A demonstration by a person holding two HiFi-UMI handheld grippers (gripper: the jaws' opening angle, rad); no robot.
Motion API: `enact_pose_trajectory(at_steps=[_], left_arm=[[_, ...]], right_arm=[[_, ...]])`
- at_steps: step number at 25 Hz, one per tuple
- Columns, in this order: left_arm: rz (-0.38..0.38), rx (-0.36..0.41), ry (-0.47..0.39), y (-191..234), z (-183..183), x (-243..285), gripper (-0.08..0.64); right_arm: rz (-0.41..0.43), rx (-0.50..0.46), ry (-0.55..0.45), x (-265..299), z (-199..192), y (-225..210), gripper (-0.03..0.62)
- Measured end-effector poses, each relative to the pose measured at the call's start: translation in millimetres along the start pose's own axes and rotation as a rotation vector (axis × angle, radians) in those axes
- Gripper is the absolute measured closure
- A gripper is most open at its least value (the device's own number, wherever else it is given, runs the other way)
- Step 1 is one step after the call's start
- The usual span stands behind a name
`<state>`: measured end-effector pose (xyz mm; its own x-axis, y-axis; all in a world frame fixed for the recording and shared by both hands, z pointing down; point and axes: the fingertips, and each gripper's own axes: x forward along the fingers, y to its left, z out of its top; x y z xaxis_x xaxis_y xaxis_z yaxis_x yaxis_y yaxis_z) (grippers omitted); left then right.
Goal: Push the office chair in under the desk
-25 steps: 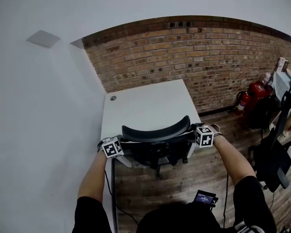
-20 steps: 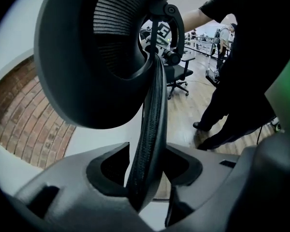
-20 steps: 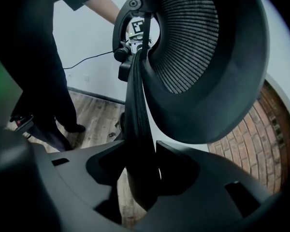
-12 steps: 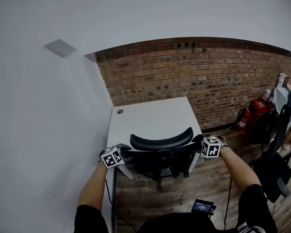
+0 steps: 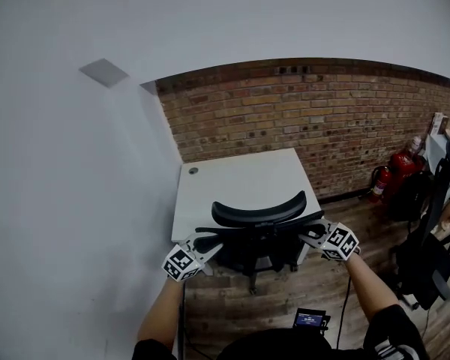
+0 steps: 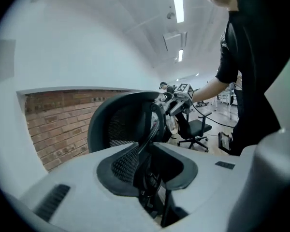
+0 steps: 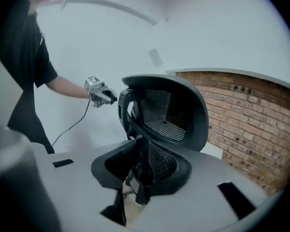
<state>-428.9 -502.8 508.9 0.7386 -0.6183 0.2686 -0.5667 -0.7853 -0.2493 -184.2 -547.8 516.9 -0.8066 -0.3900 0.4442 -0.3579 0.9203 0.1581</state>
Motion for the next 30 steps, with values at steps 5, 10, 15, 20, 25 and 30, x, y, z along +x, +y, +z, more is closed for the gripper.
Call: enact_pose_trajectory(at_steps=[5,10,15,20,25,30], left_arm=[[-0.005,-0.099,-0.060,-46.9,0.8,-8.9,0.499],[0.046,-0.221,-0.161,-84.7,5.5,-14.5,0.526],[0.036,-0.295,-0.182,-133.6,-5.2,-5.0,0.535],[0.007,-0.322,-0.186,-193.9,0.7,5.6,0.535],[0.017,-0.385,-0.166,-245.0,9.8,7.3,0.535],[-0.015,-0.388,-0.165,-307.7,28.1,16.3,0.535]], right_arm=[[-0.053,0.127,-0.169,-8.6,14.0,44.7,0.540],[-0.058,0.103,-0.240,-25.1,22.0,87.9,0.572],[-0.023,0.093,-0.303,-33.3,19.3,136.3,0.580],[0.040,0.141,-0.305,-56.8,-7.6,168.2,0.583],[0.095,0.148,-0.315,-100.6,-15.9,187.9,0.583],[0.116,0.183,-0.327,-146.9,-41.9,219.5,0.584]])
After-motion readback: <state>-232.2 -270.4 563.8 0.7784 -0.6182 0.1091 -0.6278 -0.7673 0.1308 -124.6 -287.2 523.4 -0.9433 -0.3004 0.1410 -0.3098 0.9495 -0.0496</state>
